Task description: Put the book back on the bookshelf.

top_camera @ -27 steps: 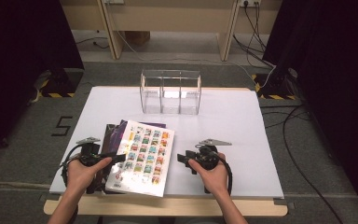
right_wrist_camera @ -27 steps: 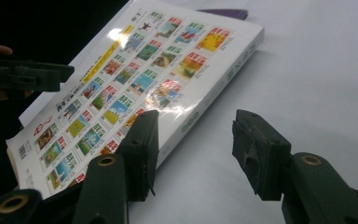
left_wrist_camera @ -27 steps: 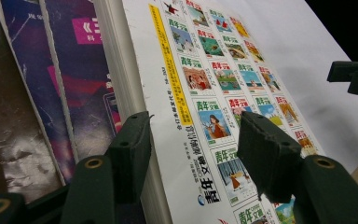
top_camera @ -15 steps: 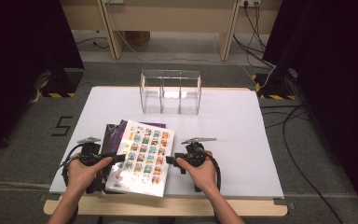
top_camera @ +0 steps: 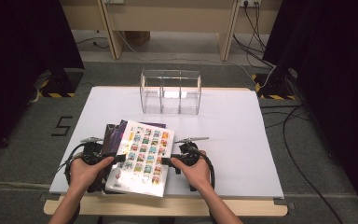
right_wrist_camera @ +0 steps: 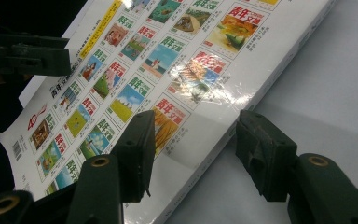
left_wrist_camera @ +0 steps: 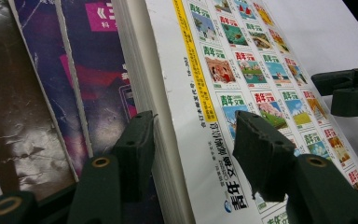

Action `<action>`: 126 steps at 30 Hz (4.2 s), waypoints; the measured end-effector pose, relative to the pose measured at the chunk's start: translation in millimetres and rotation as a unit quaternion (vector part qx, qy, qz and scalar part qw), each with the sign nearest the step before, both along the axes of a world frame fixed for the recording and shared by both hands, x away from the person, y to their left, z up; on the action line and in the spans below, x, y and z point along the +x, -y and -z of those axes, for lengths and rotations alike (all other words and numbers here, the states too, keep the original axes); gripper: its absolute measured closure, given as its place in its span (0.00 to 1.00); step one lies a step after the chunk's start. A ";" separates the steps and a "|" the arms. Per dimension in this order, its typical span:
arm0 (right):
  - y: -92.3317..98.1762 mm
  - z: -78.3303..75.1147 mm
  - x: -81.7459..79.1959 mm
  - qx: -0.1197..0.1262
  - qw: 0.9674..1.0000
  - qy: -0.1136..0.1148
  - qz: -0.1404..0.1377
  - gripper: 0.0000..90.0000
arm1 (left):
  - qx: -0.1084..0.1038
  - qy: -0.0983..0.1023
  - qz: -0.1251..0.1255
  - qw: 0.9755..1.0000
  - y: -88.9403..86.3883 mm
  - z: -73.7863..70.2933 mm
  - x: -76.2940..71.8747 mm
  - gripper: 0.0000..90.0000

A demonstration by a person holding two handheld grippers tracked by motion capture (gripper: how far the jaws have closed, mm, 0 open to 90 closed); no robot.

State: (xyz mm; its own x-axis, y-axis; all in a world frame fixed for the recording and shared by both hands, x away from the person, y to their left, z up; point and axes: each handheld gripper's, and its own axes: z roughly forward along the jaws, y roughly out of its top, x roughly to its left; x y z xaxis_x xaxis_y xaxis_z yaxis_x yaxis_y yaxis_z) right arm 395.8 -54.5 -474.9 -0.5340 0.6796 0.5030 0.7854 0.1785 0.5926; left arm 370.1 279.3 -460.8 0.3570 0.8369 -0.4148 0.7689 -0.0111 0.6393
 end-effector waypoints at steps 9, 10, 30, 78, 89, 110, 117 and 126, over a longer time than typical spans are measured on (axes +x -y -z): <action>0.0 3.6 2.7 -0.022 1.000 0.001 0.011 0.52 | -0.052 -0.018 -0.012 0.998 -0.1 -0.5 -7.8 0.63; 1.0 4.3 3.5 -0.020 1.000 -0.001 0.012 0.52 | -0.058 -0.022 -0.014 0.998 -0.8 1.0 -8.4 0.63; 2.4 5.6 2.0 -0.014 1.000 -0.003 0.019 0.53 | -0.148 -0.084 0.020 0.985 29.1 12.6 -12.0 0.70; -23.9 -16.8 53.1 0.040 0.998 -0.037 0.016 0.68 | -0.112 -0.069 0.014 0.991 7.0 15.0 -11.9 0.84; -27.4 -6.8 91.9 0.040 0.997 -0.062 0.038 0.65 | -0.119 -0.065 0.010 0.991 4.1 16.5 -12.1 0.84; -30.7 -18.2 101.3 0.094 0.992 -0.081 0.023 0.77 | -0.109 -0.051 -0.017 0.993 -9.1 11.2 -15.6 0.66; -27.8 -43.6 90.1 0.112 0.992 -0.048 0.021 0.80 | -0.074 0.001 -0.074 0.994 -35.8 -3.5 -20.0 0.58; -24.3 -77.5 76.5 0.120 0.993 0.006 0.021 0.82 | -0.053 0.023 -0.081 0.995 -36.8 -5.3 -21.0 0.54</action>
State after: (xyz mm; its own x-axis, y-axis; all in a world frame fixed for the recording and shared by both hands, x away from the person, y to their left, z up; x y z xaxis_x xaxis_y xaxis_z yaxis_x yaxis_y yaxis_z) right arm 472.3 -30.2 -397.4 -0.5149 0.5632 0.6463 0.7817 -0.0009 0.6237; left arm 349.1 316.1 -455.5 0.2405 0.8375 -0.4907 0.7254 0.1808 0.6641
